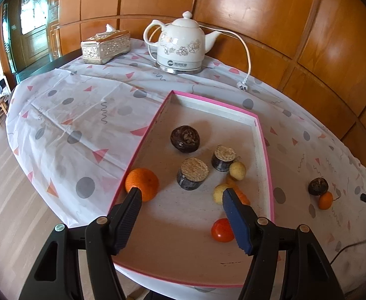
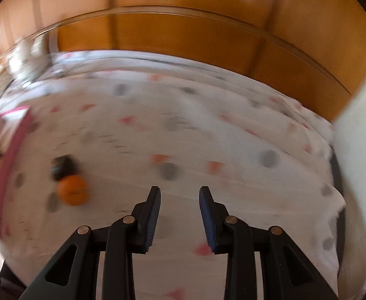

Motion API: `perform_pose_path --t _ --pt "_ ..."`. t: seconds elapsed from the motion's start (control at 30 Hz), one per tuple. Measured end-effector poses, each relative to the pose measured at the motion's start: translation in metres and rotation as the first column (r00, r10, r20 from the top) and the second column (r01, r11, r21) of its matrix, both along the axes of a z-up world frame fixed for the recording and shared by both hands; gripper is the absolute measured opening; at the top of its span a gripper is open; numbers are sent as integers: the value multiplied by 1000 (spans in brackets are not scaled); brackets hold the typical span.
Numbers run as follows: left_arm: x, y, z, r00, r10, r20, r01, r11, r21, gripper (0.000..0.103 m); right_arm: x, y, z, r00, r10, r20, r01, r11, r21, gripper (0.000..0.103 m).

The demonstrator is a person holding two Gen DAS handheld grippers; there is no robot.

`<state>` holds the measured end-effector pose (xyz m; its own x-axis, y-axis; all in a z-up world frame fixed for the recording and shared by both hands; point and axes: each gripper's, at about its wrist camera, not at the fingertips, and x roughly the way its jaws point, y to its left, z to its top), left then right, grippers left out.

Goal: Organize fruits
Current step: 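Move the left tool toward the dark brown round fruit beside the tray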

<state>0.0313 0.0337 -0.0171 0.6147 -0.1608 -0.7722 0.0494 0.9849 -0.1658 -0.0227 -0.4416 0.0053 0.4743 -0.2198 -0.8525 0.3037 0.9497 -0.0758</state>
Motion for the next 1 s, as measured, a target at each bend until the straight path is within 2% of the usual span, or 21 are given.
perform_pose_path --t 0.17,0.33,0.43,0.5,0.6,0.63,0.7,0.77,0.87,1.0 --pt "2 -17 3 999 -38 -2 38 999 23 68 -17 -56 -3 986 -162 26 162 987 -2 32" --pt "5 -39 9 996 -94 2 93 995 47 68 -36 -104 -8 932 -358 52 358 934 13 32" --pt "7 -55 13 991 -135 7 134 989 63 68 -57 -133 -6 868 -491 75 490 871 36 32" --pt "10 -67 14 986 -164 5 163 984 66 68 -73 -154 -7 810 -582 76 578 813 65 32" --pt "14 -84 15 978 -211 -2 210 975 66 68 -92 -175 -11 738 -673 57 663 738 130 33" --pt "16 -91 16 974 -228 -6 228 972 61 68 -94 -177 -11 727 -685 52 674 726 135 33" --pt "20 -103 17 964 -264 -17 265 964 38 68 -94 -176 -12 727 -685 50 675 726 134 33" --pt "22 -115 17 956 -294 -24 294 956 14 68 -88 -172 -10 746 -664 55 655 746 120 33" --pt "27 -136 17 940 -337 -43 337 941 -15 68 -84 -170 -12 758 -651 52 641 757 129 33" --pt "36 -161 9 916 -388 -99 381 921 -80 67 -83 -168 -14 766 -641 52 629 763 149 33"
